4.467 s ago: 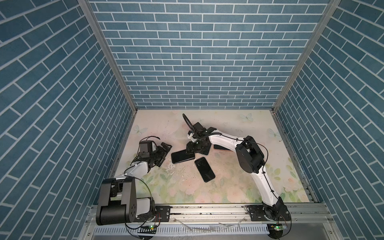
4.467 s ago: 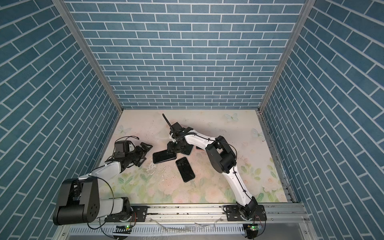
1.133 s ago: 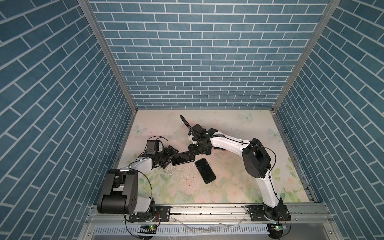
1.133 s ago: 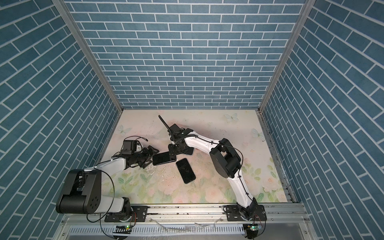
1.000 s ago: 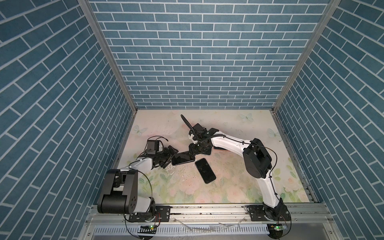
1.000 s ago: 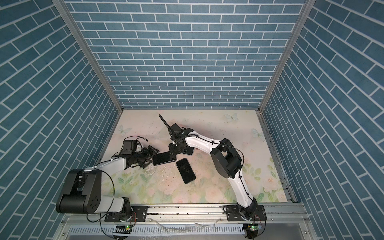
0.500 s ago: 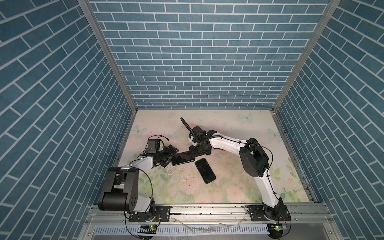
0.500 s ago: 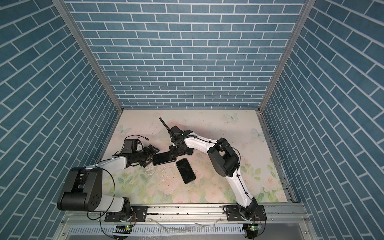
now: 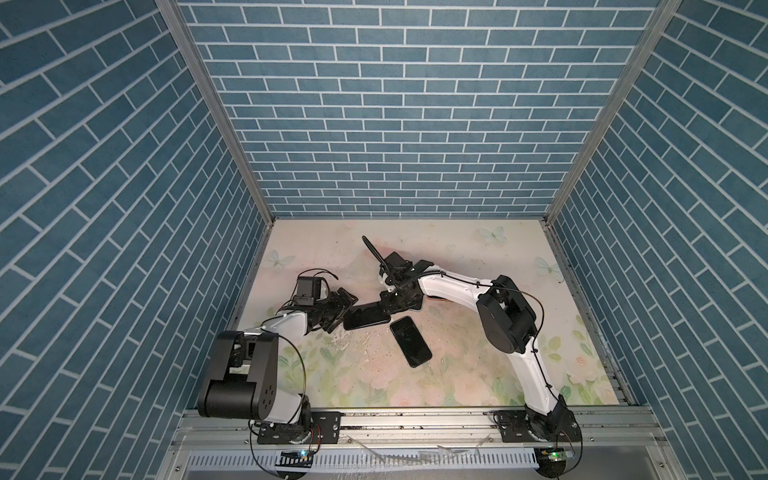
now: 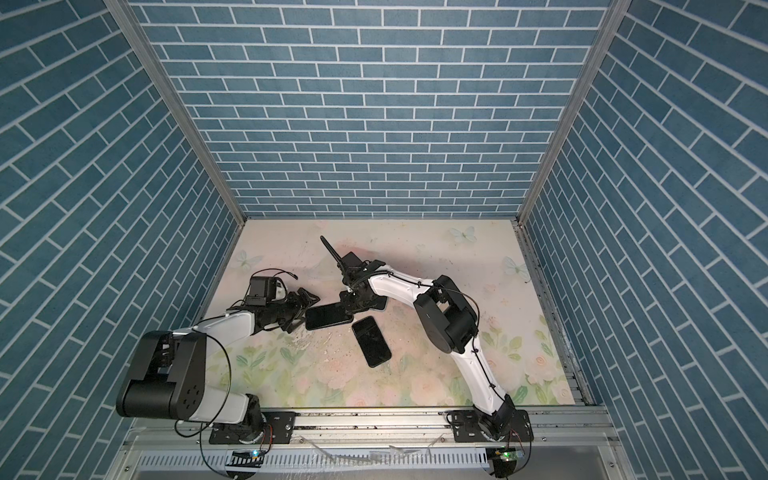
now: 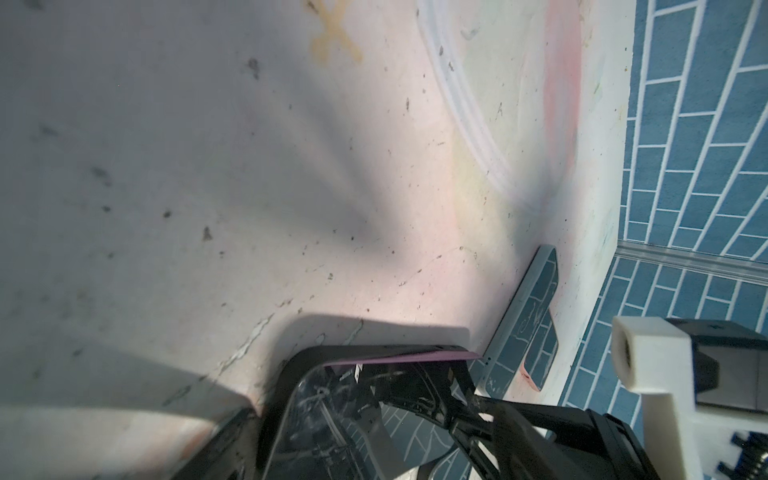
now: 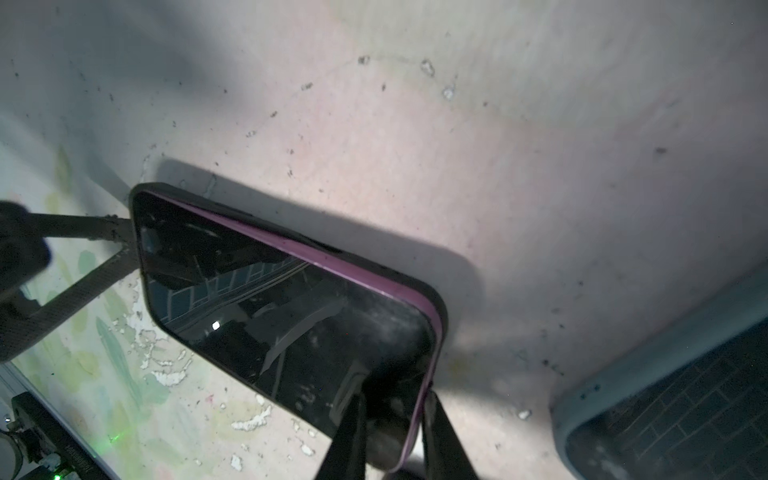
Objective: Put the phone into the phone case
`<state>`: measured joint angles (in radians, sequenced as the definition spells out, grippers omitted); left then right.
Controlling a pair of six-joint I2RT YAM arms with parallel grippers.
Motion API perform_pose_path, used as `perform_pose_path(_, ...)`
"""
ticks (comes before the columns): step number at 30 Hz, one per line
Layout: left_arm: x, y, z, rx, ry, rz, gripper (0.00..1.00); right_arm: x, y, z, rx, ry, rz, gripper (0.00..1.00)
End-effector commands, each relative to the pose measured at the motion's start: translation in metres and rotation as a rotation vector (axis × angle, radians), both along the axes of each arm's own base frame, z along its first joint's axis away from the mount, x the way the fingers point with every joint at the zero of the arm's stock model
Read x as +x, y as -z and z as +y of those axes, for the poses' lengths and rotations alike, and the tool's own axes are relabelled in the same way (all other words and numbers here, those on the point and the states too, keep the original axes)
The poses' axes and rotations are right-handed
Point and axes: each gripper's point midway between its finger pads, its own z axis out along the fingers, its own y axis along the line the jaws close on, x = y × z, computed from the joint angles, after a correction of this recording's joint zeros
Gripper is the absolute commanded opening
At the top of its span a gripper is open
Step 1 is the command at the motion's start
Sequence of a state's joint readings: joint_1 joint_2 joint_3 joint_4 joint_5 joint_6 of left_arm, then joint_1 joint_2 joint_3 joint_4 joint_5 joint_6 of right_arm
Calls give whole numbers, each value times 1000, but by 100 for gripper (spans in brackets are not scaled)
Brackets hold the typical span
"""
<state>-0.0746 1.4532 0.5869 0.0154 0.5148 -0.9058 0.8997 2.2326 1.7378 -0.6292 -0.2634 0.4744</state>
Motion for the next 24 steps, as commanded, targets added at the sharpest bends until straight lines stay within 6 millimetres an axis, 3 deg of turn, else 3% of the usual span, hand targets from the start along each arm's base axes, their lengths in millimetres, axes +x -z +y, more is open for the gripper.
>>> perform_pose_path(1, -5, 10, -9, -6, 25, 38, 89, -32, 39, 11, -53, -83, 32, 21)
perform_pose_path(8, -7, 10, -9, -5, 27, 42, 89, -41, 56, 15, -71, -87, 46, 19)
perform_pose_path(12, -8, 7, -8, 0, 27, 37, 89, -39, 52, 11, -82, -84, 30, 21)
perform_pose_path(20, -12, -7, 1, 59, 17, 20, 93, -12, 0, 4, 22, -21, -16, 41)
perform_pose_path(21, -13, -10, 2, 66, 17, 17, 93, -8, -18, 5, 54, -16, -35, 44)
perform_pose_path(24, -13, -14, 4, 77, 11, 13, 93, 2, -37, 2, 91, -1, -48, 51)
